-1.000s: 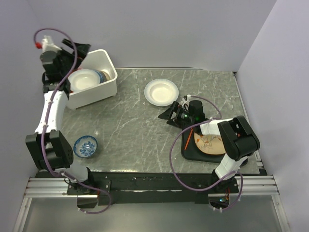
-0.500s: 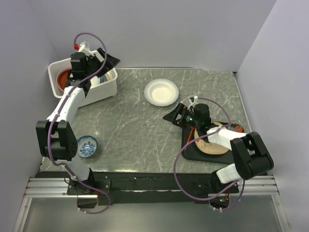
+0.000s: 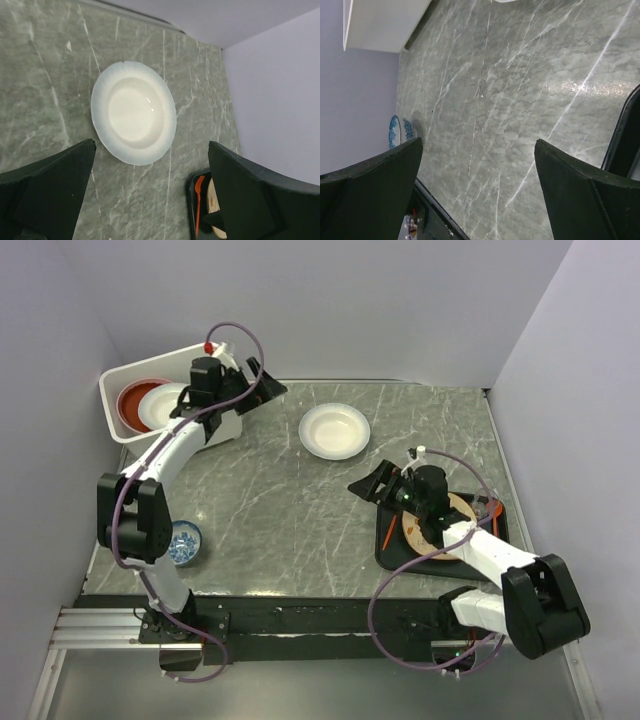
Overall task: Place the plates into the plastic bin on the countertop
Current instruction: Pick up the plate from the corner of the board.
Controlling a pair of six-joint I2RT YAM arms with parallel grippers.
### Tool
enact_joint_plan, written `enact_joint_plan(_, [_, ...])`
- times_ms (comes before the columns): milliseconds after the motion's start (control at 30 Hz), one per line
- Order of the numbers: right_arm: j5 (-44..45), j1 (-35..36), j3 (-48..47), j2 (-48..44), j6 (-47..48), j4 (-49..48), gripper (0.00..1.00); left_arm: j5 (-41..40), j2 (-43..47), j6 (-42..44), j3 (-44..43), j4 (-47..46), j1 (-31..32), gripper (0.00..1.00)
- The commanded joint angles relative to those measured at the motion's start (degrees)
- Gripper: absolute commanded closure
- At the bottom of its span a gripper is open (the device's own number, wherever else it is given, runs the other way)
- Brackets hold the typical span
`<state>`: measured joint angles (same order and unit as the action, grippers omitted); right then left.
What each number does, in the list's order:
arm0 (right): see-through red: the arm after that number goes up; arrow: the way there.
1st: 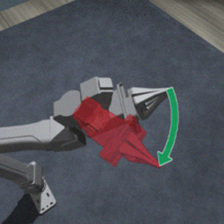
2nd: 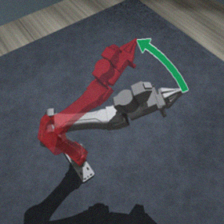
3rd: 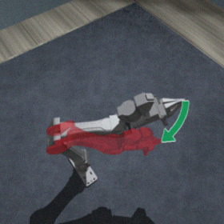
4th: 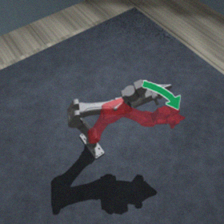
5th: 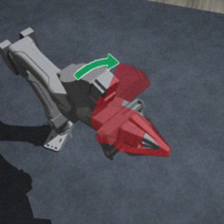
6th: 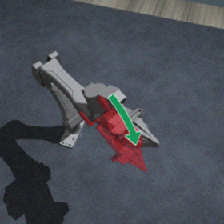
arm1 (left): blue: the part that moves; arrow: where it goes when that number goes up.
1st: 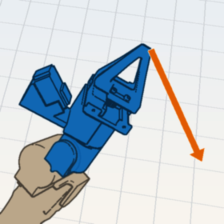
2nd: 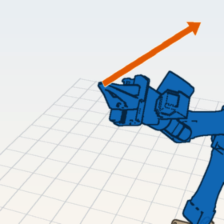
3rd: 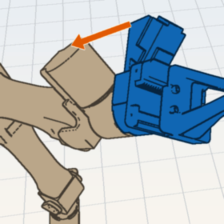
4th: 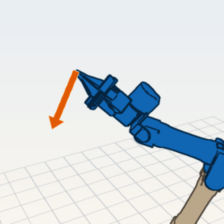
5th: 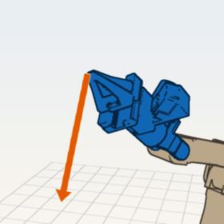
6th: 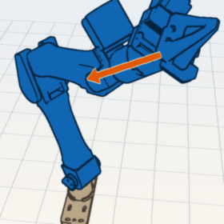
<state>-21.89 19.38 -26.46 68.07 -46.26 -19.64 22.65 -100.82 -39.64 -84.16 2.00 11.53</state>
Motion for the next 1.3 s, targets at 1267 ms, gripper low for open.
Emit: enact_joint_plan(1267, [-0.9,0.3,-0.3,3.9,2.3,-2.5,0.00,-0.3,-21.6,-18.0,13.0,-25.4,11.7,0.25])
